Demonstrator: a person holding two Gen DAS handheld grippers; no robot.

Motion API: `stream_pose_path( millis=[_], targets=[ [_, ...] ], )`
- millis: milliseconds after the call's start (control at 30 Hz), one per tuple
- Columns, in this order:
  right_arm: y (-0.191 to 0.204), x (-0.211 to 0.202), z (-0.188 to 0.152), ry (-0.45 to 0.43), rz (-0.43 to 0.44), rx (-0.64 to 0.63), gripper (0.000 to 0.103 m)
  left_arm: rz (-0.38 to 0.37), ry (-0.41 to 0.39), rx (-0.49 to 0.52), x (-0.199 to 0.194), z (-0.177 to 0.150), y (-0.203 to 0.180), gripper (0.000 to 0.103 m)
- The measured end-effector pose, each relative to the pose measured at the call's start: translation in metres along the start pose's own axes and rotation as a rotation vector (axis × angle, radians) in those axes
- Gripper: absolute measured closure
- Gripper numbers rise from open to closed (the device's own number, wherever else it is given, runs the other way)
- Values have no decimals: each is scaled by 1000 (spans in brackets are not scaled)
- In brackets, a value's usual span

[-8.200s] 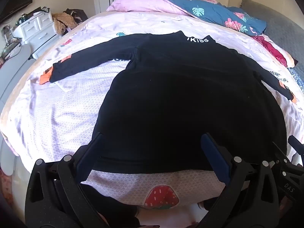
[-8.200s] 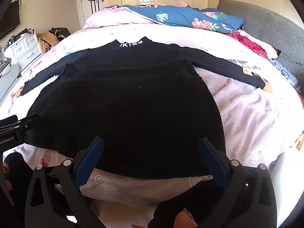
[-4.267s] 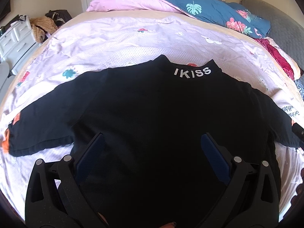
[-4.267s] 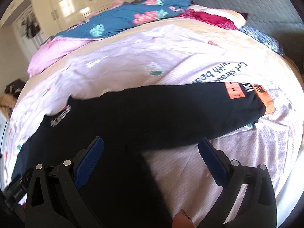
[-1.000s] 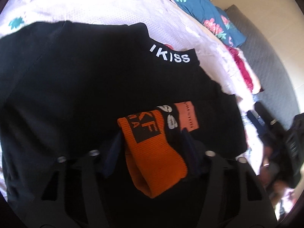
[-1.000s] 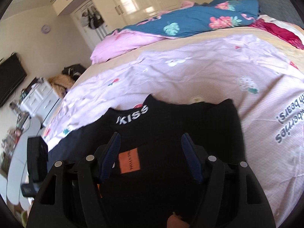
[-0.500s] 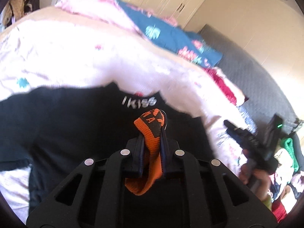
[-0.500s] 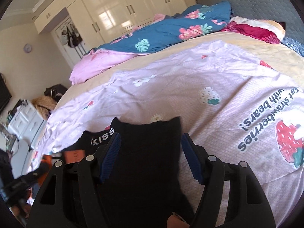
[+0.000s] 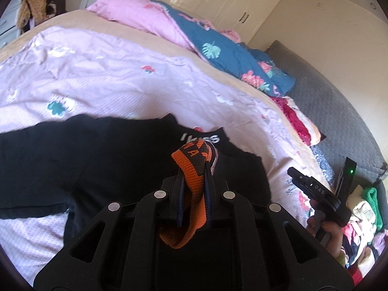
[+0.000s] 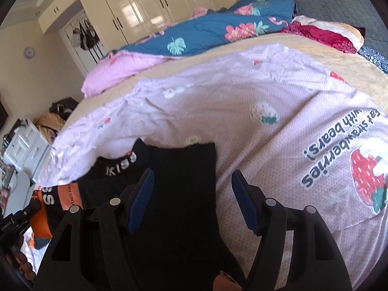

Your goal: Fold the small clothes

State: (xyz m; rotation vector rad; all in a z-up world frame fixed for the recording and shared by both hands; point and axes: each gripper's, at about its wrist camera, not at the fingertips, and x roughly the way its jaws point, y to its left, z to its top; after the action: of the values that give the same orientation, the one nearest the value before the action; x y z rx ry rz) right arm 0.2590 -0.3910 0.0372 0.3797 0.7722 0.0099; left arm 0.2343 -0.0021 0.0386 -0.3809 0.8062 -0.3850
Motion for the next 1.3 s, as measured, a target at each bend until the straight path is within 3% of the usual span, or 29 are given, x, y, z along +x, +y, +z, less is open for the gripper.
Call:
stream_pose_path(
  millis=[500, 533, 567, 600, 667, 733, 900, 967, 1033, 1067, 1133, 1300],
  targets=[
    [-4, 55, -29, 253, 19, 12, 39, 140, 113, -103, 39, -16, 64, 95],
    [-5, 59, -31, 268, 17, 6, 47, 143, 115, -106, 40, -17, 65, 95],
    [-4, 61, -33, 282, 5, -10, 67, 143, 116, -107, 40, -17, 66, 95],
    [-4, 61, -34, 281, -7, -29, 76, 148, 115, -105, 40, -17, 66, 94],
    [-3, 55, -33, 263, -5, -56, 87, 159, 113, -95, 39, -16, 67, 94],
    [-3, 50, -32, 243, -10, -91, 89, 168, 112, -86, 38, -16, 66, 93],
    [7, 55, -36, 255, -81, -177, 87, 232, 88, -68, 28, -12, 67, 93],
    [8, 47, -32, 232, -93, -175, 81, 244, 68, -55, 21, -9, 65, 93],
    [15, 35, -27, 180, -106, -206, 75, 244, 50, -28, 15, -7, 57, 84],
    [20, 28, -26, 156, -99, -225, 66, 242, 46, -8, 13, -8, 51, 81],
    [30, 20, -26, 125, -53, -250, 58, 231, 59, 16, 16, -10, 43, 76],
    [62, 16, -37, 139, 59, -340, 53, 265, 118, 59, 33, -22, 36, 69]
  ],
)
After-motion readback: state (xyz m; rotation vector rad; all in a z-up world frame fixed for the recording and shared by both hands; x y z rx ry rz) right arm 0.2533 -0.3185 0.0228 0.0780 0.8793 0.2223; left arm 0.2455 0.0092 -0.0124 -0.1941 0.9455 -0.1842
